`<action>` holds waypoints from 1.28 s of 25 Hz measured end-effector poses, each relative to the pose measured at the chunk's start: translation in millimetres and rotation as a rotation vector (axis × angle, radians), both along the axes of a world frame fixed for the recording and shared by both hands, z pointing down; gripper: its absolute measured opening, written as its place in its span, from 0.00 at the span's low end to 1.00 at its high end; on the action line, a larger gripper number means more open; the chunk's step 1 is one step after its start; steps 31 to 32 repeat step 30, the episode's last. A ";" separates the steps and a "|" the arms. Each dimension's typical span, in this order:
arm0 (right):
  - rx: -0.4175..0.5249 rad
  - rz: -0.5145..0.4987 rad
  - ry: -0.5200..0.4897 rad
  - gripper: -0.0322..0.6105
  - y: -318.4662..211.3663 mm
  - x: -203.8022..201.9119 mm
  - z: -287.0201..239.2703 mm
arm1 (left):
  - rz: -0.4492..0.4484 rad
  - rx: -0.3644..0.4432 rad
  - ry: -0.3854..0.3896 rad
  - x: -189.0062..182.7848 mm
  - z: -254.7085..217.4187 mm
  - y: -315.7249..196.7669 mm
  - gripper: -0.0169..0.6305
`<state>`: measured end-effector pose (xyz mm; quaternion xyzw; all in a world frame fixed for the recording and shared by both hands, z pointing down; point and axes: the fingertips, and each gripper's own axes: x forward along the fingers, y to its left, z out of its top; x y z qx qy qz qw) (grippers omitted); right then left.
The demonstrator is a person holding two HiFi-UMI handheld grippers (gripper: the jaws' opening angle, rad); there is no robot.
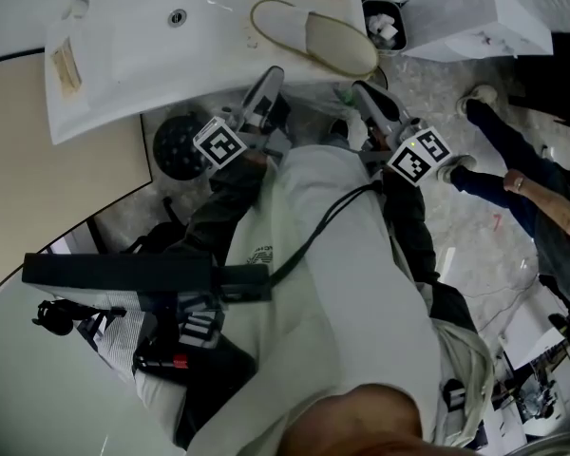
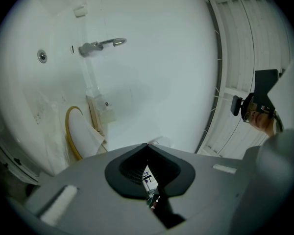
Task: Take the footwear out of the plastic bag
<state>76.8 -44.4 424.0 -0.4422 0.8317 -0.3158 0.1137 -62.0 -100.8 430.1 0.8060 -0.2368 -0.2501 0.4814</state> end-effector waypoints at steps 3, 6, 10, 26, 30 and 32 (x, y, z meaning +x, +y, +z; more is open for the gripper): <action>-0.001 -0.002 0.004 0.05 -1.2 -3.3 1.3 | 0.004 -0.014 0.050 -0.1 -2.1 0.4 0.03; -0.005 -0.003 0.009 0.05 -2.3 -4.6 1.8 | -0.002 -0.024 0.055 -2.4 -0.4 -0.6 0.03; -0.008 -0.006 0.000 0.05 -3.1 -5.7 2.8 | -0.012 -0.043 0.059 -5.3 2.7 -0.7 0.03; -0.027 0.018 -0.005 0.05 2.2 -3.6 6.9 | -0.002 -0.089 0.077 -3.9 10.8 0.4 0.03; -0.027 0.021 -0.006 0.05 3.0 -3.5 7.8 | -0.001 -0.093 0.076 -3.9 12.5 0.5 0.03; -0.027 0.021 -0.006 0.05 3.0 -3.5 7.8 | -0.001 -0.093 0.076 -3.9 12.5 0.5 0.03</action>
